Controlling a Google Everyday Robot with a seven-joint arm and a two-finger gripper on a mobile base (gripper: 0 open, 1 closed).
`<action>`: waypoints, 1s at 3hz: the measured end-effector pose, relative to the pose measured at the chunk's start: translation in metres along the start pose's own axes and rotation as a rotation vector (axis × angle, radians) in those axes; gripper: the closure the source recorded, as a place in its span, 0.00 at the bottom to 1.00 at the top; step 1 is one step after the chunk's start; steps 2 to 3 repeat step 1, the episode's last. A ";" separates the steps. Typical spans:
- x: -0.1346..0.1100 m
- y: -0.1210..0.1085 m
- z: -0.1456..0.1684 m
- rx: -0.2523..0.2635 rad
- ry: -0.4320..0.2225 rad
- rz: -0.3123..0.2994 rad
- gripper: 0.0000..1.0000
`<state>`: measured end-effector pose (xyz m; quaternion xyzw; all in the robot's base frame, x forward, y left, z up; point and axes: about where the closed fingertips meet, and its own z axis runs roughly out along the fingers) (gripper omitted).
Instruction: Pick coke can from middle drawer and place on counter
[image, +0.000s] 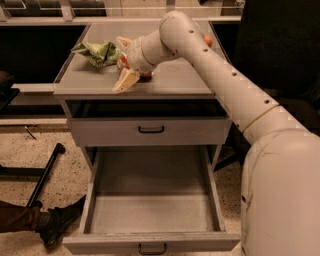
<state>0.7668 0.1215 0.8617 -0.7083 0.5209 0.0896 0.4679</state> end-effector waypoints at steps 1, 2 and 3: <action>0.000 0.000 0.000 0.000 0.000 0.000 0.00; 0.000 0.000 0.000 0.000 0.000 0.000 0.00; 0.000 0.000 0.000 0.000 0.000 0.000 0.00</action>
Offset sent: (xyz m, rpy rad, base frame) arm 0.0000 0.0000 0.0000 0.0000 0.0000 0.0000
